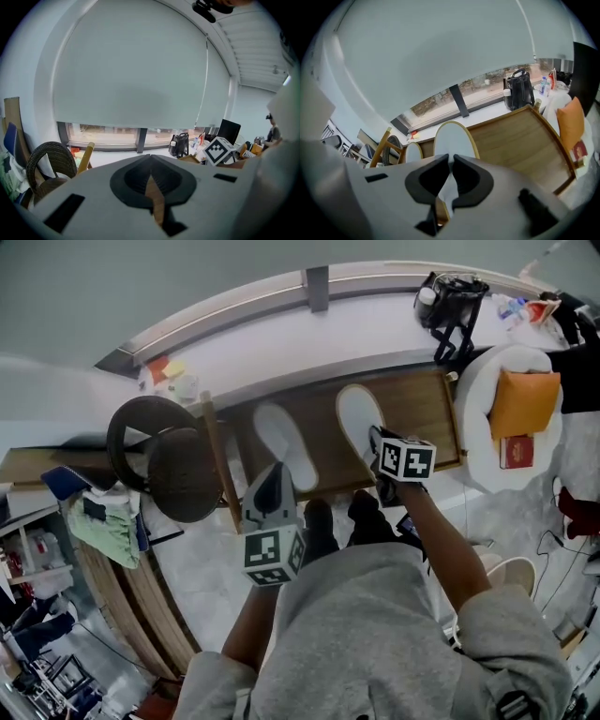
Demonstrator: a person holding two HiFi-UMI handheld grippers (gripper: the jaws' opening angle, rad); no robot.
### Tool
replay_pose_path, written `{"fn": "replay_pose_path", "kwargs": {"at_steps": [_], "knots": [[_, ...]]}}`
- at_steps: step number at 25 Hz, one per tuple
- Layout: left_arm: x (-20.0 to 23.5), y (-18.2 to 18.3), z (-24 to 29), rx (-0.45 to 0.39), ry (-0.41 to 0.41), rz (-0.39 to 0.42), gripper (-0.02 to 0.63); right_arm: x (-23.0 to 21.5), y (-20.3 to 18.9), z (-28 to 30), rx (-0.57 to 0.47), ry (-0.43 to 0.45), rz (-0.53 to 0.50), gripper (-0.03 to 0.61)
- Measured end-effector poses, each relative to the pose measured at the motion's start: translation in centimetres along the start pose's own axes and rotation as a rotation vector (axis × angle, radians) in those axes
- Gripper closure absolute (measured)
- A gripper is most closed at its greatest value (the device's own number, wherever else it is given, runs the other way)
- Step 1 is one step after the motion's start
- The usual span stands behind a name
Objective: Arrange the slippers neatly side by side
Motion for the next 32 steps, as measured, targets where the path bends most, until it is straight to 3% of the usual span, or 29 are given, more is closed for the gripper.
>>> {"fn": "replay_pose_path", "kwargs": {"at_steps": [7, 18, 32], "knots": [[2.0, 0.5, 0.0, 0.003, -0.006, -0.003, 0.598, 1.6, -1.9, 1.9, 0.022, -0.073, 0.128, 0.538], [5.5, 0.5, -0.3, 0.025, 0.013, -0.014, 0.598, 4.0, -3.4, 6.5, 0.066, -0.130, 0.175, 0.538], [9.4, 0.6, -0.7, 0.019, 0.011, 0.000, 0.598, 5.8, -4.0, 8.8, 0.065, -0.138, 0.104, 0.538]]}}
Point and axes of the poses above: the fingertips, and each gripper's own axes: z forward along the fingers, x to its left, y out of its top, the point moved 6 cm from there along -z, backward along the fingers, and after that the axes turned 3 degrees about -z, right-handed, at the moved point
